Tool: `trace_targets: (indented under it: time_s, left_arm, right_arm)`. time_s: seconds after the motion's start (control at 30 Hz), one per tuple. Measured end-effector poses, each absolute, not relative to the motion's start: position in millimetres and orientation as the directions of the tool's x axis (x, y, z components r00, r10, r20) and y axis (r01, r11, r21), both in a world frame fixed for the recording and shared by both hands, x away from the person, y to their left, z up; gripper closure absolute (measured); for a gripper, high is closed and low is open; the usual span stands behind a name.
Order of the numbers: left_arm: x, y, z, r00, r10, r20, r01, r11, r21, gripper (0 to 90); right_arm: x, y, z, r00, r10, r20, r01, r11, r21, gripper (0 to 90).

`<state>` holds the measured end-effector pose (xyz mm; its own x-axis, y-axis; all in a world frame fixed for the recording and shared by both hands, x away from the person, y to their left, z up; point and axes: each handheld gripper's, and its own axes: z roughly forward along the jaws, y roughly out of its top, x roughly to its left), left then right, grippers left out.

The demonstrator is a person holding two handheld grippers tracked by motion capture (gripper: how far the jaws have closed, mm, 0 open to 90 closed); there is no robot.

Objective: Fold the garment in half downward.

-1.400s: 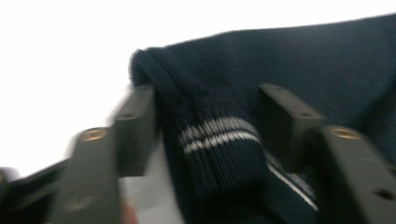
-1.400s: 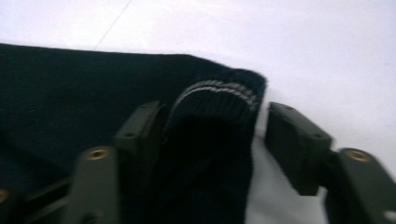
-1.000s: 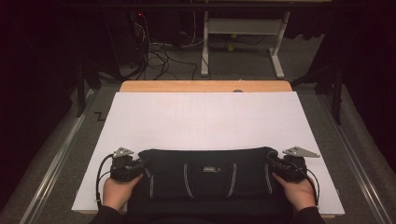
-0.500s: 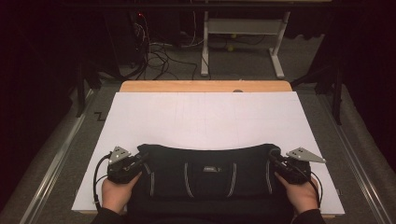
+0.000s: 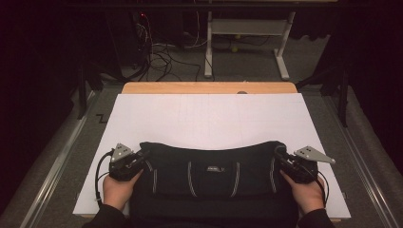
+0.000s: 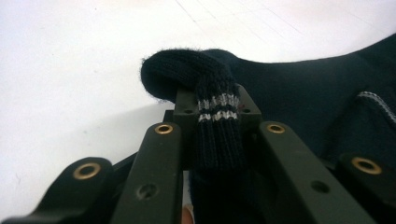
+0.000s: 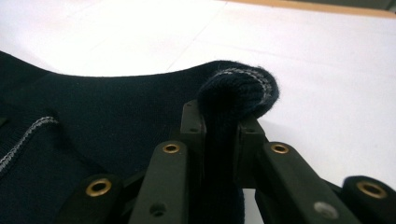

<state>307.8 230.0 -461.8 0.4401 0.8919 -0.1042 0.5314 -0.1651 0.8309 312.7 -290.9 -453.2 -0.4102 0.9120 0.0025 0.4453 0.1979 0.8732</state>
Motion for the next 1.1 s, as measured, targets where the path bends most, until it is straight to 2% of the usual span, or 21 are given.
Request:
trace_targets:
  time_s: [0.5,1.1]
  left_arm:
    - [341.8,231.3,-460.4,0.399,0.912,-0.093,0.533,-0.148,0.833,74.0]
    - [371.4,233.4,-436.0,0.355,0.932,-0.072,0.509,-0.129,0.851,74.0]
  right_arm:
    - [353.2,-280.6,-450.6,-0.391,0.919,-0.047,0.438,0.231,0.868,78.7]
    - [391.5,-268.2,-420.8,-0.356,0.929,-0.096,0.415,0.250,0.875,78.7]
